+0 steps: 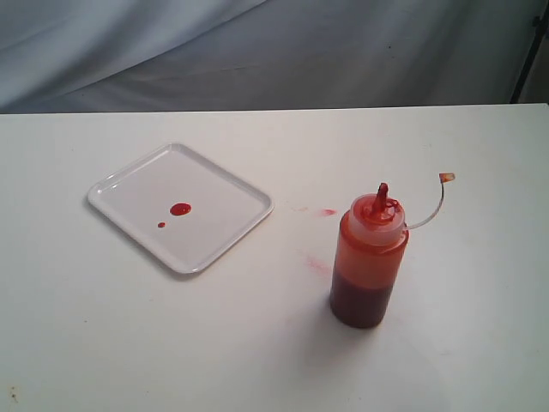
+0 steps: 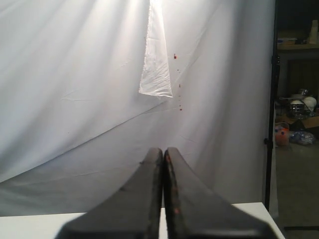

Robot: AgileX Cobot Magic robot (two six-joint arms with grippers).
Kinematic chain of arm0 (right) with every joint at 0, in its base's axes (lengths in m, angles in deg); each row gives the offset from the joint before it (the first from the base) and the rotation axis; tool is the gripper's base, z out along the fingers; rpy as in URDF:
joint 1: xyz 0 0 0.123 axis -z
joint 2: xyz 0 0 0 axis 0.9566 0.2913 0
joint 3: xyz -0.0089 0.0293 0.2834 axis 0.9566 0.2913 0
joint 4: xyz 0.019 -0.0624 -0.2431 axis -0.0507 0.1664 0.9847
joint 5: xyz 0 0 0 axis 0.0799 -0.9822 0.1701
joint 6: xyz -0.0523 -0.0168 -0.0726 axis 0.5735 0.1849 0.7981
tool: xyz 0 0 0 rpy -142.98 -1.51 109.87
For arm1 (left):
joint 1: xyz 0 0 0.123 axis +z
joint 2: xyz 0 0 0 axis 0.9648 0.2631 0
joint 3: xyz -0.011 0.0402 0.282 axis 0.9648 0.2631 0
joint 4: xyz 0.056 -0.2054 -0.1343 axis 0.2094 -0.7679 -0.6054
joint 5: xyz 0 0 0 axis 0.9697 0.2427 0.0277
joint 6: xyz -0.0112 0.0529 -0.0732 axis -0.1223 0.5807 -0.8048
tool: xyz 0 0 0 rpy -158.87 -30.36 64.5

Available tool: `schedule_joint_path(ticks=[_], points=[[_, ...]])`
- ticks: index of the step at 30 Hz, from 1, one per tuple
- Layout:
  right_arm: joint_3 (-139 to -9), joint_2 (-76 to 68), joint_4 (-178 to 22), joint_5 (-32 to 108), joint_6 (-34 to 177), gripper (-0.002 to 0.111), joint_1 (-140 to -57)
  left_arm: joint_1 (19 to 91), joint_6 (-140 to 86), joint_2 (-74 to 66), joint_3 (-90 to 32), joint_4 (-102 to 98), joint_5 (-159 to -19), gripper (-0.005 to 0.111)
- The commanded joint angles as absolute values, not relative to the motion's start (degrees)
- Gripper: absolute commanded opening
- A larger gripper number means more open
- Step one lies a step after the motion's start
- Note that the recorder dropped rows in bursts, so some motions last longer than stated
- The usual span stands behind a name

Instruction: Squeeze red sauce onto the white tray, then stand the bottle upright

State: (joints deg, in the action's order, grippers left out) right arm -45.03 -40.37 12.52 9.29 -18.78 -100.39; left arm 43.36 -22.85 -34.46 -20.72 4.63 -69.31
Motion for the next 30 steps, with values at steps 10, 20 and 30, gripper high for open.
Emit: schedule_joint_path(ticks=[10, 20, 30], points=[[-44.8, -40.8, 12.8, 8.6, -18.6, 0.000, -100.4, 49.6, -38.5, -53.4, -2.8, 1.6, -78.5, 0.000], [-44.8, -40.8, 12.8, 8.6, -18.6, 0.000, -100.4, 60.2, -46.2, -64.2, 20.4, 1.1, -88.0, 0.000], [-44.8, -40.8, 12.8, 8.6, -18.6, 0.000, -100.4, 71.1, -52.2, -70.7, 31.5, 1.1, -92.0, 0.000]])
